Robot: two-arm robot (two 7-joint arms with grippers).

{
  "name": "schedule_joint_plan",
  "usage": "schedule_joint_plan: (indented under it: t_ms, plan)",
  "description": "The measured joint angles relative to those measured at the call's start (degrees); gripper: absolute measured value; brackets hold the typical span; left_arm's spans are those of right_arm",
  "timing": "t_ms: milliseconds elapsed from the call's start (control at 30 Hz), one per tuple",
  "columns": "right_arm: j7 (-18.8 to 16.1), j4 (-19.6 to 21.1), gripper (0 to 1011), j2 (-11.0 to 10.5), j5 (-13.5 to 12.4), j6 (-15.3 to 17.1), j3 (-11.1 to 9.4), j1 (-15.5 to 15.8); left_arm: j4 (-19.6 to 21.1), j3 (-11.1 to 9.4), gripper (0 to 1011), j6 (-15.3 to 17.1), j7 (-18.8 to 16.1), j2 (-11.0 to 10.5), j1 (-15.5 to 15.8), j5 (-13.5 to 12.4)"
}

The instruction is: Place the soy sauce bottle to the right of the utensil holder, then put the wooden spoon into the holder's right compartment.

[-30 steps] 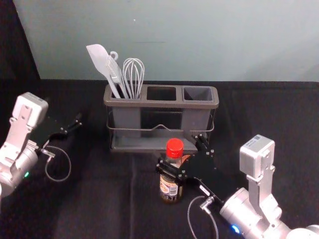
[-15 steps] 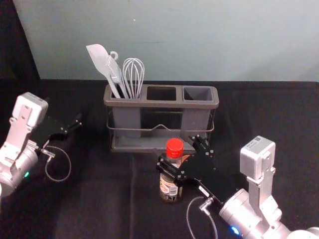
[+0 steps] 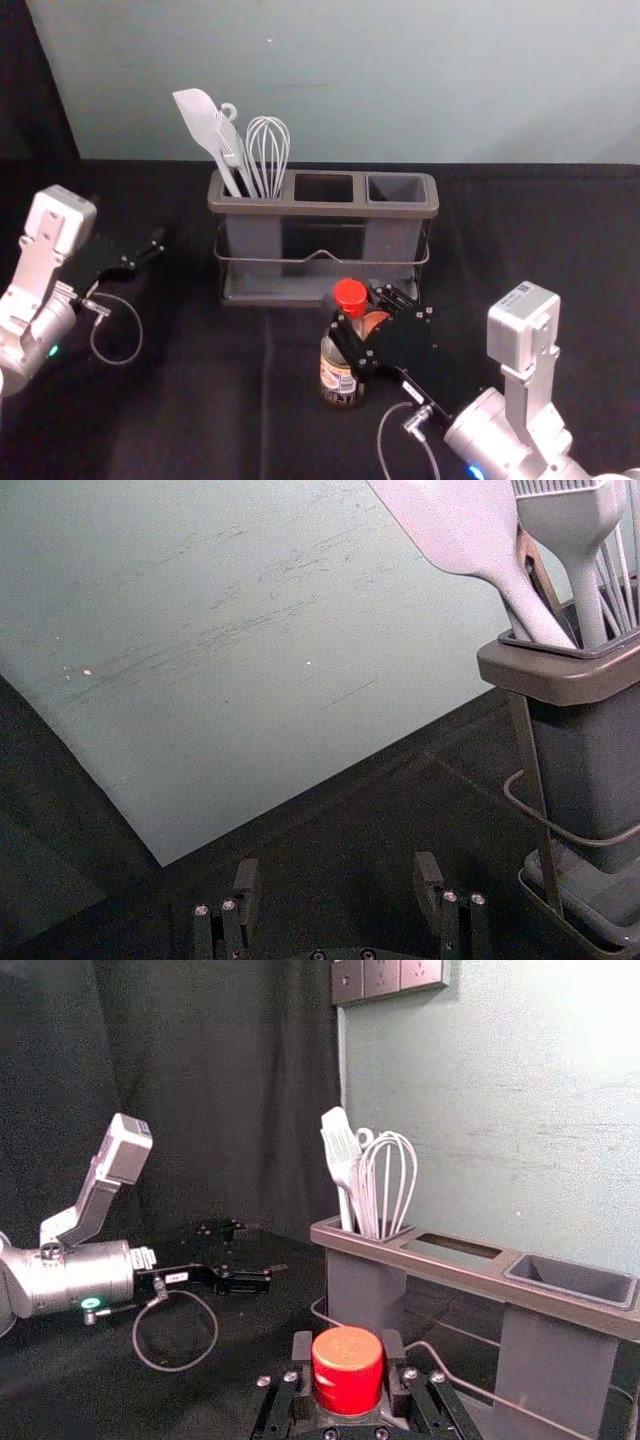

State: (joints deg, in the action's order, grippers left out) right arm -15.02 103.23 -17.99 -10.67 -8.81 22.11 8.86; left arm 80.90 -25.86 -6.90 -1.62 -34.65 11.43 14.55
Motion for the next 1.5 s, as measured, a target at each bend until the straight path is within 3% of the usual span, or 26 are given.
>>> schedule_joint_plan:
  t_ms: [100,267,500,633,967,1133,1267,1500]
  plan:
    - [-0.3,0.1,390,0.3,0.3,0.1,-0.4,0.2,0.0,0.0,1000,0.0,0.0,0.0,0.0,0.0]
    - [-0.8,0.7,390,0.8,0.4,0.1,-1.1,0.7,0.0,0.0,1000,0.0,0.0,0.0,0.0,0.0]
    - [-2.6,3.3,390,0.4,-1.6,0.0,-3.0,1.4,0.0,0.0,1000,0.0,0.0,0.0,0.0,0.0]
    - [-2.6,5.4,392,-0.5,-2.3,0.5,-4.6,2.2,0.0,0.0,1000,0.0,0.0,0.0,0.0,0.0]
    - [-1.3,8.0,390,-2.5,-3.8,1.0,-11.1,5.6,0.0,0.0,1000,0.0,0.0,0.0,0.0,0.0]
    - [-1.3,6.1,390,-3.3,-5.5,1.8,-14.6,5.6,0.0,0.0,1000,0.0,0.0,0.0,0.0,0.0]
    - [-1.7,4.2,390,-3.6,-6.4,2.0,-16.0,4.5,0.0,0.0,1000,0.0,0.0,0.0,0.0,0.0]
    - [-5.0,-3.3,390,-4.7,-9.0,1.9,-16.8,-2.2,0.0,0.0,1000,0.0,0.0,0.0,0.0,0.0]
